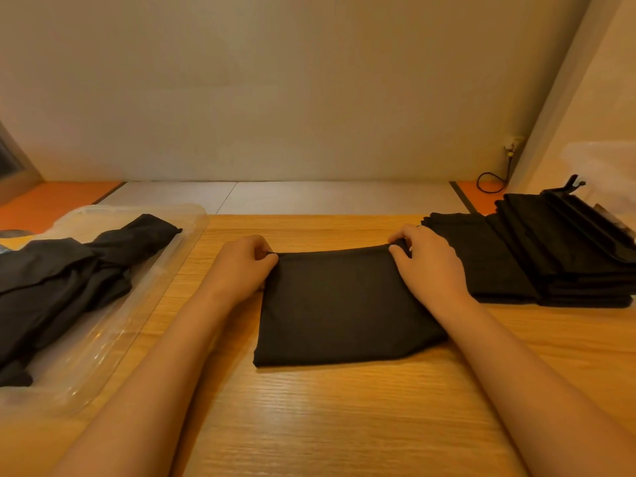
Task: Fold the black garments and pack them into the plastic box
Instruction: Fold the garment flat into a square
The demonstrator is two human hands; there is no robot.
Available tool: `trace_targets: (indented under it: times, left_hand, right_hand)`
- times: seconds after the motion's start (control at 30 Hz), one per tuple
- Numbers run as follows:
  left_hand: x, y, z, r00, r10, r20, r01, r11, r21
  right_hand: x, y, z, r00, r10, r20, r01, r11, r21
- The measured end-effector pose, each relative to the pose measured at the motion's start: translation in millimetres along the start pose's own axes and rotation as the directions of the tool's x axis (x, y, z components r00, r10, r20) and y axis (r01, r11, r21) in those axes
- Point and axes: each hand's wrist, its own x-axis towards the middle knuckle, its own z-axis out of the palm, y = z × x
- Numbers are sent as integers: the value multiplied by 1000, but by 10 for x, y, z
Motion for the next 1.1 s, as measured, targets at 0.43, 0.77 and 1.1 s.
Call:
trace_targets:
  times: [0.43, 0.77, 1.1]
  left_hand:
    - [-50, 30, 98, 995, 36, -91, -23, 991, 135]
    - [-806, 483, 134, 945, 325, 30, -318, 894, 316]
    - [-1008, 359, 310, 961, 237, 140, -274, 884, 379]
  right_hand:
    - [15, 12, 35, 998, -19, 59, 23, 998, -61]
    - [-540, 15, -646, 977, 81, 197, -84, 996, 7]
    - [-944, 92, -642, 923, 114, 368, -245, 911, 333]
